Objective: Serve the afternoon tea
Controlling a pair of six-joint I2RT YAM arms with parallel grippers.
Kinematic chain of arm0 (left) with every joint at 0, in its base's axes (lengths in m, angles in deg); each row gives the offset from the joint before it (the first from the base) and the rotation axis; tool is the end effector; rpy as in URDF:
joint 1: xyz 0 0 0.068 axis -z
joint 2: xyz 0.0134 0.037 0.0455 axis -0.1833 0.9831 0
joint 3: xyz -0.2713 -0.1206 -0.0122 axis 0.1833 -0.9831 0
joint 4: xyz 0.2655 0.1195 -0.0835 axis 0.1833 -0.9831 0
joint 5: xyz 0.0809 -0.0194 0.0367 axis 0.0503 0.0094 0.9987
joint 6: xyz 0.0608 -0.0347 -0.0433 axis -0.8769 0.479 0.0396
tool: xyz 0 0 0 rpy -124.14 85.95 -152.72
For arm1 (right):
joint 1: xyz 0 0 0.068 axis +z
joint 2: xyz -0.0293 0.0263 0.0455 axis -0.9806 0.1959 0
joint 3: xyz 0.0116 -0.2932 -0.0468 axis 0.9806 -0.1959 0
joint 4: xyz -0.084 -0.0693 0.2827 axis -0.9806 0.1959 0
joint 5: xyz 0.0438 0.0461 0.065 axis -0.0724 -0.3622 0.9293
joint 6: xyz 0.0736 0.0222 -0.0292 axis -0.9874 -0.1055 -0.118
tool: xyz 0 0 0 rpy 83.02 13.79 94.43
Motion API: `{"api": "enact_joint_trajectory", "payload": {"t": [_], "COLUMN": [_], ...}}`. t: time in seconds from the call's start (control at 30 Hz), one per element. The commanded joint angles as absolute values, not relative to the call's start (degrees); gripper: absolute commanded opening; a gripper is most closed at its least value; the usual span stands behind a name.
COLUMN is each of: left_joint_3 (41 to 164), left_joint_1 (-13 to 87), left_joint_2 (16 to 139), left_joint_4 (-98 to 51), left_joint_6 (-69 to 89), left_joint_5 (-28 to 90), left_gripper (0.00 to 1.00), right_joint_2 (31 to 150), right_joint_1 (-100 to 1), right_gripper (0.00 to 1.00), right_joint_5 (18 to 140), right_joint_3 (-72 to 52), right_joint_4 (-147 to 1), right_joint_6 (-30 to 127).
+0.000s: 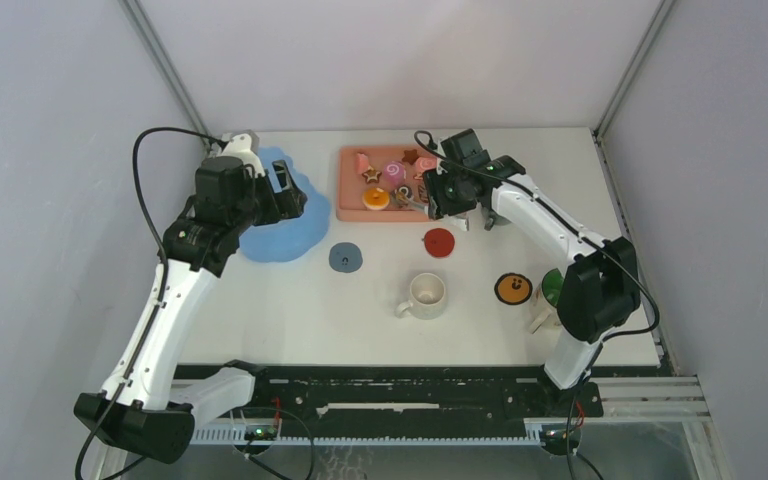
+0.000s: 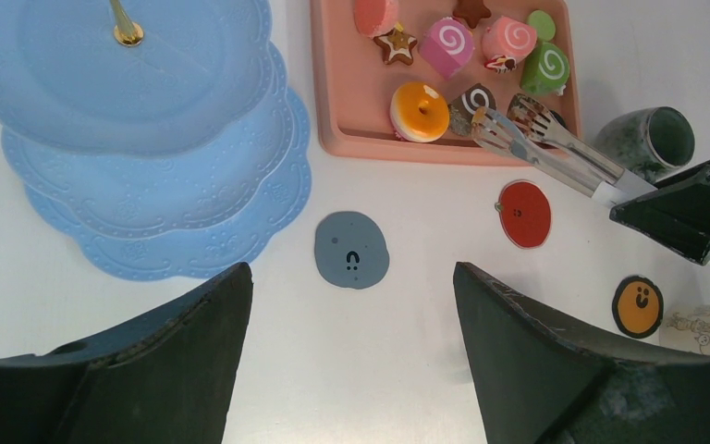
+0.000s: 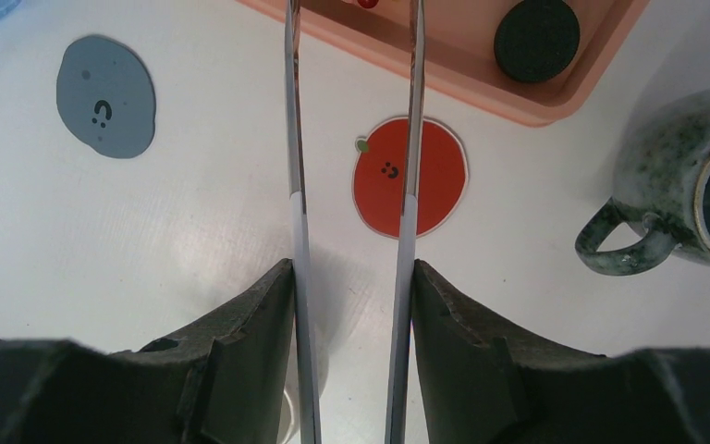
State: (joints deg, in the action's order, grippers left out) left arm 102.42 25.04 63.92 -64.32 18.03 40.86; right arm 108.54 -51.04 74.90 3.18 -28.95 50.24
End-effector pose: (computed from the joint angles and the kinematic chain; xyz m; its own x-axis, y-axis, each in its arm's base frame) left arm 0.2746 -0.0687 0.4083 -0.5141 -0.2124 -0.8310 0.0563 0.9584 -0.2797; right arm 0.3924 0.2106 0.2866 -0.7653 -0.2984 -0.5703 -0.4269 0.8984 0.1028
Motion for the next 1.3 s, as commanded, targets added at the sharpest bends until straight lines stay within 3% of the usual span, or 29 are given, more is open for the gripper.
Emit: {"api": "enact_joint_trajectory", "payload": {"t": [0.0, 0.9, 1.03, 1.27], "left_joint_3": [103.3, 102.1, 102.3, 105.0], "left_joint_1": [24.7, 24.8, 24.8, 24.7], "left_joint_2": [63.4, 61.7, 61.3, 60.7], "left_joint_4": [-62.4, -62.4, -62.7, -63.8], "left_joint_6": [18.4, 18.6, 18.4, 18.2], "left_joint_5": [40.2, 40.8, 40.9, 40.7], "left_gripper": [0.85, 0.84, 0.85, 0.85], "right_joint_2": [105.9, 114.6, 113.8, 110.2], "right_joint_1": [-51.5, -48.3, -48.1, -47.9], "right_gripper": [0.55, 0.54, 0.40, 0.00], "right_joint_5": [74.9, 69.1, 68.6, 68.4], "right_joint_3": [3.3, 7.7, 7.1, 4.5], "right_joint_4": [-32.8, -35.2, -35.8, -37.2], "right_joint_6": [49.8, 50.3, 50.0, 49.6]}}
